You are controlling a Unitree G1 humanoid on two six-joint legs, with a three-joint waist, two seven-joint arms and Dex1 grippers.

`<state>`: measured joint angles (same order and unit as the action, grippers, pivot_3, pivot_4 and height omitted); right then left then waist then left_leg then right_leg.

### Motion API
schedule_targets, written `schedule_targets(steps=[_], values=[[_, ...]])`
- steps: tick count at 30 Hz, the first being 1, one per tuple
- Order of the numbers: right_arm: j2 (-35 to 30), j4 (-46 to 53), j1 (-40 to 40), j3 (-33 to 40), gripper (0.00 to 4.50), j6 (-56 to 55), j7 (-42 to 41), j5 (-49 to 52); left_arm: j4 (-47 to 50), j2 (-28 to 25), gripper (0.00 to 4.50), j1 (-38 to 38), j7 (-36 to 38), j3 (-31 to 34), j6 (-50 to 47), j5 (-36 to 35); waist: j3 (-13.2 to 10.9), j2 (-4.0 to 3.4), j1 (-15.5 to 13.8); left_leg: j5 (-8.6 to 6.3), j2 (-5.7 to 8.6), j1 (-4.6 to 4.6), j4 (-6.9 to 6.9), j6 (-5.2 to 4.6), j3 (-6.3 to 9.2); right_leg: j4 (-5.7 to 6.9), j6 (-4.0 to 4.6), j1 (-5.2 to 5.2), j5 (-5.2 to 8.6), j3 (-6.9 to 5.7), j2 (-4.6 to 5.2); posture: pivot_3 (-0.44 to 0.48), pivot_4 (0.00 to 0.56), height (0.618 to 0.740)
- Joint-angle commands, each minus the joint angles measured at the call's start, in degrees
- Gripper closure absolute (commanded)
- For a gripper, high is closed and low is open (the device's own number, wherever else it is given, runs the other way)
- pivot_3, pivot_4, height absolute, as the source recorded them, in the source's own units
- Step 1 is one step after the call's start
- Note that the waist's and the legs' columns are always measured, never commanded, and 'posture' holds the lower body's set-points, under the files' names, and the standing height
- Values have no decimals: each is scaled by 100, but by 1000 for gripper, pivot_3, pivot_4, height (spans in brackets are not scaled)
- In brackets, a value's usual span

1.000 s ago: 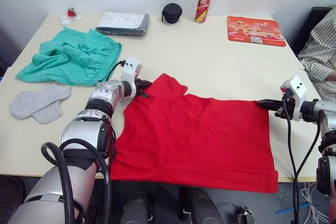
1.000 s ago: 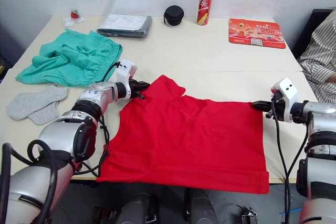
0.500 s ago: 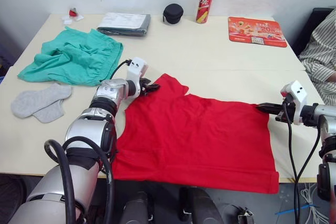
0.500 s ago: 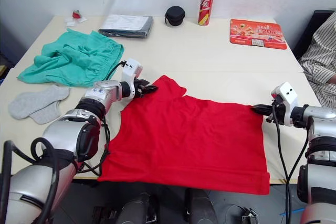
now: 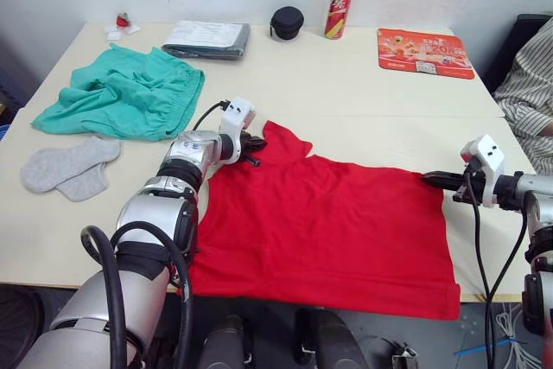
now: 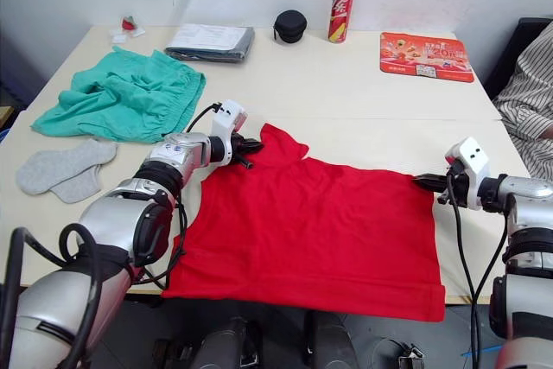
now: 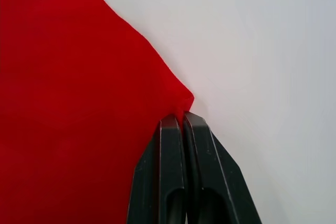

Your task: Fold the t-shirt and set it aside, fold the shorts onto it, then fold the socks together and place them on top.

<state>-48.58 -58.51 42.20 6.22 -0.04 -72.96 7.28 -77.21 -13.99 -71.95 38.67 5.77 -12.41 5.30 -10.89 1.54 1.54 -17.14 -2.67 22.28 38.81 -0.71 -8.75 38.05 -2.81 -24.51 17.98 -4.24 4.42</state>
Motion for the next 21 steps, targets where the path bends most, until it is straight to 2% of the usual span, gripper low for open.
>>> schedule_targets(steps=[1, 21], values=[[-74, 175, -13, 136, 4500, -63, -24, 114, -4, -44, 4470, 54, -30, 38, 161, -15, 0, 0, 3, 0, 0, 0, 1, 0, 0, 1, 0, 0, 0, 0, 0, 0, 150, 740], [-187, 417, -409, 643, 4500, -492, -91, 578, 212, -727, 4470, 332, 855, 529, 1113, -537, 0, 0, 10, 0, -3, 1, 3, 0, -1, 4, 0, -4, 0, -1, -3, 0, 150, 740]])
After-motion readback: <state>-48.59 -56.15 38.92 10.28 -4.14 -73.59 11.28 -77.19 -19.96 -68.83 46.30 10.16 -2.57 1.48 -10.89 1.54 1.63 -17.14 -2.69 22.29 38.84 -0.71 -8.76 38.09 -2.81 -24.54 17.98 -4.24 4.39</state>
